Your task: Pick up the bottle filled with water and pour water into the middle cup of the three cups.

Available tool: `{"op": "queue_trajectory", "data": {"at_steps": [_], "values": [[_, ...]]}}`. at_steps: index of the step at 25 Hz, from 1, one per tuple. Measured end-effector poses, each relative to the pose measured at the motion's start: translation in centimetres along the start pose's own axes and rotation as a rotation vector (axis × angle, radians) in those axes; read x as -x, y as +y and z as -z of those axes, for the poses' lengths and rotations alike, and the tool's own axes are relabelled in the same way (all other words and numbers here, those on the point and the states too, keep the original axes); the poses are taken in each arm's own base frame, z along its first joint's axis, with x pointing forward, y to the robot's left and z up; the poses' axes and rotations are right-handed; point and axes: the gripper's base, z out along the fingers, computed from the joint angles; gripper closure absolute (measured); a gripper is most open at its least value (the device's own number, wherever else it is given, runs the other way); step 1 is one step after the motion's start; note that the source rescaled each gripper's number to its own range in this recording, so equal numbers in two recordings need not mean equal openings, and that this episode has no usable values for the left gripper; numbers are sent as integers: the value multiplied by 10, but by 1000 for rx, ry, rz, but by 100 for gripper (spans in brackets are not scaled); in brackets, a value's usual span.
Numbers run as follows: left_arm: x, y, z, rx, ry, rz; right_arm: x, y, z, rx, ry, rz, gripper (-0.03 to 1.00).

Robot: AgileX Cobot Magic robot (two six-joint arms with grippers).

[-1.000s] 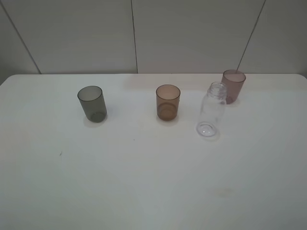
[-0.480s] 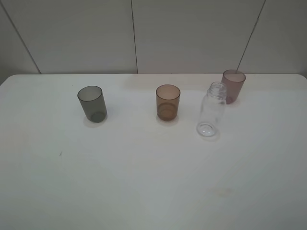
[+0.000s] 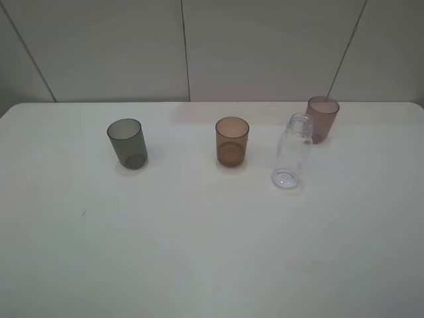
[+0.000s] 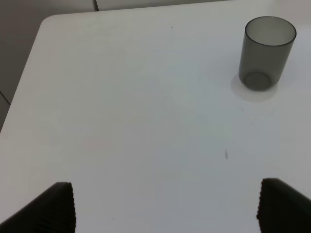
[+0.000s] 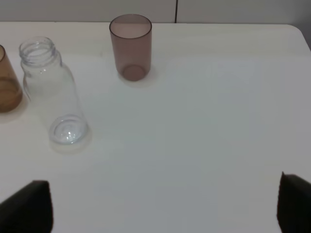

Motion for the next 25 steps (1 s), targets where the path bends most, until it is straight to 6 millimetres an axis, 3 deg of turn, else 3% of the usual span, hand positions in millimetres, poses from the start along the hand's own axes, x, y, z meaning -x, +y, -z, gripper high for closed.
{"op": "queue_trajectory", "data": {"at_steps": [6,25], "values": [[0,0,0,0,0,0,-6,0,11,-1,-80,-4,-3],[0,0,0,0,0,0,-7,0,11,2,-80,-2,-3]]}}
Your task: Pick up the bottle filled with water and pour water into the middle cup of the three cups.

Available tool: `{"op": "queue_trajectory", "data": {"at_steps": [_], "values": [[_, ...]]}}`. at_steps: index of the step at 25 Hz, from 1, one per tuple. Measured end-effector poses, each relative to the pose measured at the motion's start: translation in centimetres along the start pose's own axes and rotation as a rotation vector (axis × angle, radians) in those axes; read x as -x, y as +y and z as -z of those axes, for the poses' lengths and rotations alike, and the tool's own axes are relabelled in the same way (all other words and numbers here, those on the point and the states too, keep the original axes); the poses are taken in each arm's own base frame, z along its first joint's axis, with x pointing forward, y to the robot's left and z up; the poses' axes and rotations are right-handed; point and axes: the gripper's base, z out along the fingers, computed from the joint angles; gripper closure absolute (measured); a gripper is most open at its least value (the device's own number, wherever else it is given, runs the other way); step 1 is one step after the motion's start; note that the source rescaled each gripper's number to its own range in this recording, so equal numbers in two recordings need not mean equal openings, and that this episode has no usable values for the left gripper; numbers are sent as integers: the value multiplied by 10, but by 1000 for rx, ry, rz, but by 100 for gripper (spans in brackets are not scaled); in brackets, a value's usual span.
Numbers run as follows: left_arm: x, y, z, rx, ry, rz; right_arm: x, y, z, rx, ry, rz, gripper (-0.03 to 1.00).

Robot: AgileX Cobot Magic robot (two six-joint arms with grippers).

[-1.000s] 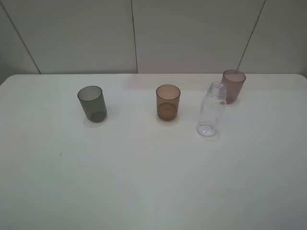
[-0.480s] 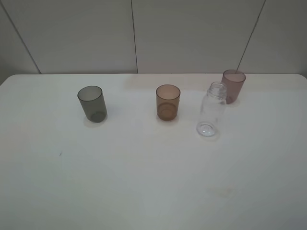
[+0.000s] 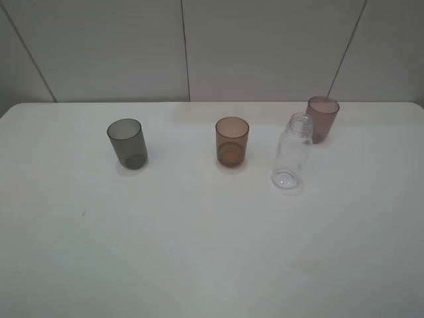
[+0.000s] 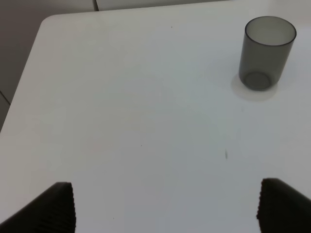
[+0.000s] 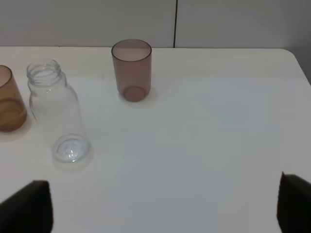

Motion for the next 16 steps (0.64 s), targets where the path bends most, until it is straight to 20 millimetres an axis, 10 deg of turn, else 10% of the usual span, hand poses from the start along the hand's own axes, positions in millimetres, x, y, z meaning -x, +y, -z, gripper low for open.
{"op": "queue_trajectory", "data": {"at_steps": [16], "values": [[0,0,0,0,0,0,0,0,0,0,0,0,-3]]}}
